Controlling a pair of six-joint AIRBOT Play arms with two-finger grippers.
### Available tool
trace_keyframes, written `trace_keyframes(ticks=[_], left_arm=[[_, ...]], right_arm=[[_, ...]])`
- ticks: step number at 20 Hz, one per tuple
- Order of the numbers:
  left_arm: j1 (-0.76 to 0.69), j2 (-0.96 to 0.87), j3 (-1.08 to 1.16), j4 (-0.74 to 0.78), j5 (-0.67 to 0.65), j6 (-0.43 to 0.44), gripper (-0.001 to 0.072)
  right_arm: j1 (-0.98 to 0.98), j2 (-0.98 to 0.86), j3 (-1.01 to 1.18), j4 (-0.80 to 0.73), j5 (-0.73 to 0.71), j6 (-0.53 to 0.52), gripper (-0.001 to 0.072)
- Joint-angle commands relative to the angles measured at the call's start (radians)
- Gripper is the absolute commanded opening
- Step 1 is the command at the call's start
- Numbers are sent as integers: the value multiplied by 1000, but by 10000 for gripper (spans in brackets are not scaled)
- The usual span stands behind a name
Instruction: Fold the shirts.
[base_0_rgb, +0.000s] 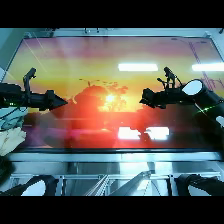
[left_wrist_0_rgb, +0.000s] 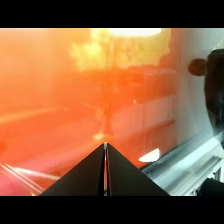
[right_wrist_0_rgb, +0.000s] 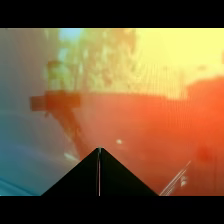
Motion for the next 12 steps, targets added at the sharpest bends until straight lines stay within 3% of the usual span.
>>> trace_keyframes(ticks=[1,5,7,9,10,12], left_arm=[[-6,0,4,-15,-69,0,15],[94,-27,262,55,-27,-50,4],[179,-46,467,308,-46,-82,-1],[259,-76,613,583,-93,-193,-1],[306,-93,650,676,-122,-225,45],[401,-134,679,738,-128,-227,677]], right_arm=[[1,-1,1,50,-39,0,24],[-6,0,1,92,-65,-25,24],[-10,-1,1,92,-65,-45,24],[-9,-1,1,92,-68,-45,24],[-9,-1,1,92,-68,-45,24],[-9,-1,1,92,-68,-45,24]])
